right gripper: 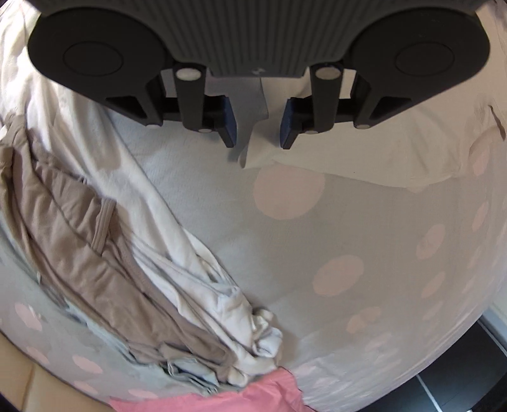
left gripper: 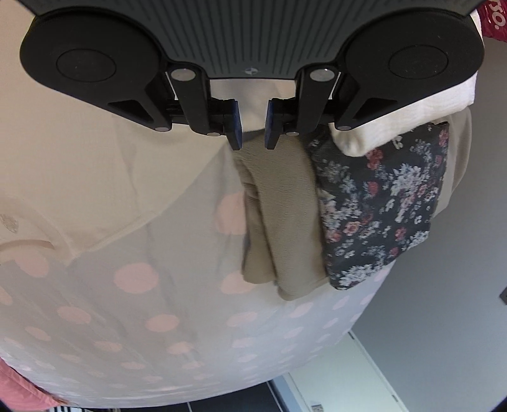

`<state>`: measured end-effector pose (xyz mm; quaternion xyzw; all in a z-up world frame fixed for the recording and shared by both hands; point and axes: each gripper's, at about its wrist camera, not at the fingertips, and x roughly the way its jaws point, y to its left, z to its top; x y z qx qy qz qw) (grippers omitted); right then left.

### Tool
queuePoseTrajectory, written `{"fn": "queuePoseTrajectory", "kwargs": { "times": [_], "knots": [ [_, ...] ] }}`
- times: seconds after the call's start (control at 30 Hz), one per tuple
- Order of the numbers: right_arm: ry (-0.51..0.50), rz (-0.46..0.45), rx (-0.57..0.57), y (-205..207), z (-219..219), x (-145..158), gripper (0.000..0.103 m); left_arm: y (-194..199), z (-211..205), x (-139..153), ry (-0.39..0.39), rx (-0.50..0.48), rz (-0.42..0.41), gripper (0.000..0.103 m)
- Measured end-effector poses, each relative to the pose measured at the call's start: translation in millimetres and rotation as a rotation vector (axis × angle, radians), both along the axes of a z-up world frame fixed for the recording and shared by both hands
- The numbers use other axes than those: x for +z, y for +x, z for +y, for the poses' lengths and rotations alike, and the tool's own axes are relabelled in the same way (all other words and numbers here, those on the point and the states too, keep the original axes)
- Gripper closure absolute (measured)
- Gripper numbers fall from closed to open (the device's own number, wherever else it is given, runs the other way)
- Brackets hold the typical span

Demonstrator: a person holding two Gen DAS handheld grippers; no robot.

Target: Fold clothes

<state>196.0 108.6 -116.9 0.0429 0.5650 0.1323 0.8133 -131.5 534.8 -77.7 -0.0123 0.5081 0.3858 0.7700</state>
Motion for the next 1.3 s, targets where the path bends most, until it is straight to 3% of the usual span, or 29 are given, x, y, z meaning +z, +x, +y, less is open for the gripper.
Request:
{"fn": "queuePoseTrajectory", "kwargs": {
  "times": [0.1, 0.13, 0.17, 0.27, 0.4, 0.43, 0.47, 0.57, 1.0, 1.3],
  "knots": [
    [0.012, -0.044, 0.001, 3, 6, 4, 0.061, 4, -9, -5, 0.002, -0.036, 0.023, 0.089],
    [-0.009, -0.07, -0.004, 5, 8, 5, 0.053, 5, -9, -6, 0.006, -0.042, 0.027, 0.089],
    [-0.032, -0.096, -0.009, 7, 9, 6, 0.052, 6, -10, -7, 0.01, -0.047, 0.031, 0.089],
    [-0.033, -0.047, -0.056, 17, 5, -4, 0.053, 5, -8, -8, -0.007, -0.036, 0.02, 0.089],
    [-0.006, 0.033, -0.097, 26, 1, -18, 0.065, 4, -4, -10, -0.023, -0.022, 0.021, 0.088],
    [0.008, 0.055, -0.1, 27, 1, -21, 0.083, 4, -3, -11, -0.025, -0.019, 0.022, 0.088],
    [0.009, 0.059, -0.09, 28, 3, -21, 0.086, 3, -3, -11, -0.027, -0.017, 0.024, 0.088],
    [0.01, 0.02, -0.045, 23, 10, -11, 0.093, 2, -1, -13, -0.032, -0.008, 0.028, 0.088],
    [0.103, -0.044, 0.28, -44, 69, 56, 0.094, 6, -19, -1, -0.016, -0.055, -0.001, 0.088],
    [0.093, -0.023, 0.455, -101, 120, 50, 0.093, 8, -28, 5, -0.015, -0.083, -0.014, 0.088]
  ]
}}
